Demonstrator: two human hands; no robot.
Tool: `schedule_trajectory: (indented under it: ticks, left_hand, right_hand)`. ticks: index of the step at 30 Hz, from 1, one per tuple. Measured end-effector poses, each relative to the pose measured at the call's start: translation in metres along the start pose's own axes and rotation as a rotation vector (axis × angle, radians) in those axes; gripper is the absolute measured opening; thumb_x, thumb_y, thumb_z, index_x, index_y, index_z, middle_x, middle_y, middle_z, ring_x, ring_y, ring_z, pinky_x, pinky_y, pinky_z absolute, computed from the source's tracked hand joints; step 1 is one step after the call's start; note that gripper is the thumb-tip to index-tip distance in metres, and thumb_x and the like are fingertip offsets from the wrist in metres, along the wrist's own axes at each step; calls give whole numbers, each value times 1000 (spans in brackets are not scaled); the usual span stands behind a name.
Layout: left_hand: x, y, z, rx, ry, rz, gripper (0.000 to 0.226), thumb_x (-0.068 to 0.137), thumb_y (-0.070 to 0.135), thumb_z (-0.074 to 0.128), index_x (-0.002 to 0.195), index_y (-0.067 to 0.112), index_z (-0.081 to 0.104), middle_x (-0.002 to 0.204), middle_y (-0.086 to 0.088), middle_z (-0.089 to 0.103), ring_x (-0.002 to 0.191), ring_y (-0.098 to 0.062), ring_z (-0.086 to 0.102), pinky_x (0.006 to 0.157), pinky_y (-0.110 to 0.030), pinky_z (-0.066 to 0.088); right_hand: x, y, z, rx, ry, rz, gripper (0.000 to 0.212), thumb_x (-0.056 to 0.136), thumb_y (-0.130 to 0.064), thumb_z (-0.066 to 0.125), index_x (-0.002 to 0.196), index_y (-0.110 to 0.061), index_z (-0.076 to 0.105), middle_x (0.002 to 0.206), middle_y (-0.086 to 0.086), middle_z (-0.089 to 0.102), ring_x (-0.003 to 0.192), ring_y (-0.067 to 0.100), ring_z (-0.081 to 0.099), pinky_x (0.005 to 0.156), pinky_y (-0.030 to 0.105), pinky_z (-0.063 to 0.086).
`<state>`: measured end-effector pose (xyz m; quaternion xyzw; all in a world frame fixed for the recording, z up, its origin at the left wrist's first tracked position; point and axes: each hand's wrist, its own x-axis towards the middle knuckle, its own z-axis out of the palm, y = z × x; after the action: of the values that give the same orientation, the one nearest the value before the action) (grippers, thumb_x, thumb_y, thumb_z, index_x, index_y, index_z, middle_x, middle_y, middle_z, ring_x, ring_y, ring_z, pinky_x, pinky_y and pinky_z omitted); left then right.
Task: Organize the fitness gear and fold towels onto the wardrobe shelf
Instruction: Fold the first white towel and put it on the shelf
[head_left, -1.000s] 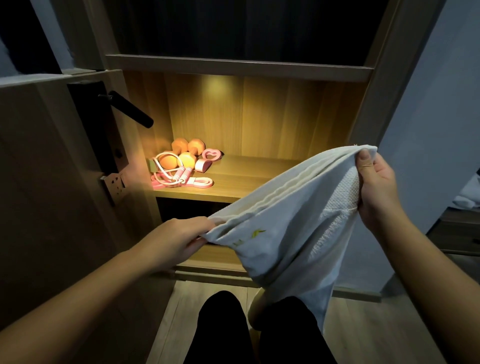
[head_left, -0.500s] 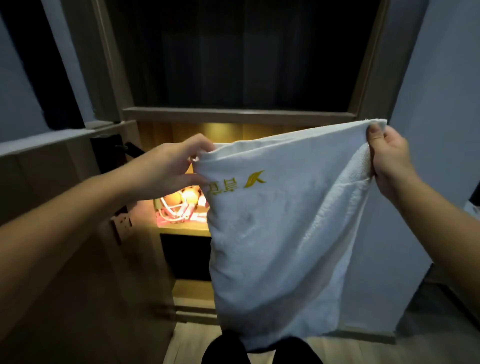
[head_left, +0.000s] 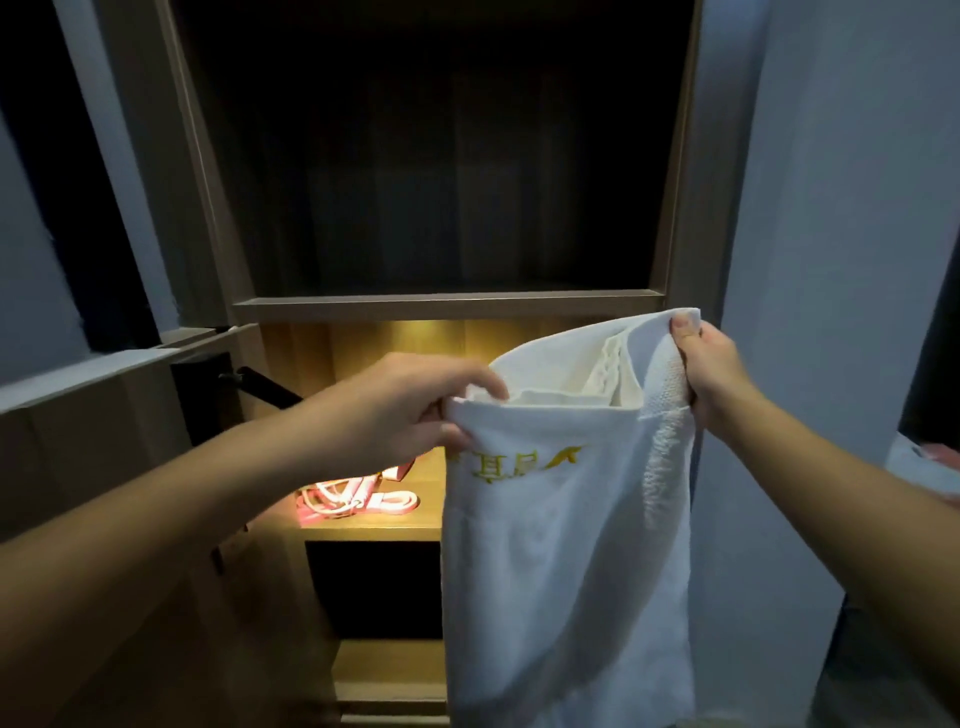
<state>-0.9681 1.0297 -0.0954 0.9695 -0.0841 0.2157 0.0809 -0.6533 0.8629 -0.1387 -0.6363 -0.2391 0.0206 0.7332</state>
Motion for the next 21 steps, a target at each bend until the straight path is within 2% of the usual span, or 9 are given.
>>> schedule_trajectory:
  ticks: [4, 6, 8, 11, 15, 18, 21]
  left_hand:
    - [-4, -6, 4, 116, -266, -125, 21, 91, 25, 65, 111, 29, 65, 99, 15, 62, 92, -6, 59, 80, -26, 55]
    - [-11, -13, 9, 154, -332, -156, 8, 93, 27, 61, 98, 24, 66, 92, 11, 60, 86, -7, 56, 78, -32, 52]
    - [-18, -17, 18, 190, -358, -152, 9, 93, 28, 61, 93, 20, 66, 90, 8, 58, 84, -7, 53, 76, -32, 49]
    - [-27, -21, 31, 197, -293, -128, 10, 91, 28, 65, 93, 18, 66, 90, 6, 58, 84, -8, 53, 75, -29, 47]
    - [-45, -30, 32, 49, 2, -113, 13, 83, 15, 75, 94, 12, 68, 94, 6, 60, 86, -8, 61, 75, -28, 54]
    - [-51, -32, 23, -25, 83, -78, 21, 81, 34, 70, 94, 17, 70, 111, 11, 56, 97, -11, 59, 78, -25, 55]
    - [-50, -26, 13, -33, 43, -45, 22, 78, 48, 64, 85, 27, 67, 114, 19, 51, 92, -10, 58, 72, -28, 57]
  right_hand:
    - [-10, -3, 2, 28, -4, -9, 25, 99, -45, 46, 94, -26, 62, 100, 0, 68, 89, 15, 67, 63, 27, 55]
    - [-14, -6, 2, 42, -34, -37, 25, 99, -46, 47, 95, -27, 63, 98, -1, 69, 86, 13, 68, 59, 24, 56]
    - [-17, -8, 2, 46, -66, -62, 25, 98, -46, 48, 96, -26, 64, 96, -2, 70, 83, 12, 69, 59, 23, 56]
    - [-18, -9, 0, 12, -88, -72, 25, 98, -45, 48, 96, -26, 63, 95, -2, 69, 82, 12, 69, 60, 23, 56]
    - [-15, -2, -20, -108, -85, -65, 24, 99, -45, 47, 96, -27, 62, 98, 1, 66, 91, 20, 64, 75, 36, 55]
    - [-19, 6, -29, -159, -113, -75, 24, 99, -43, 47, 96, -24, 63, 94, 1, 66, 86, 19, 63, 70, 34, 54]
    - [-25, 9, -25, -156, -138, -80, 23, 99, -41, 46, 99, -25, 62, 96, 1, 65, 86, 18, 63, 65, 29, 51]
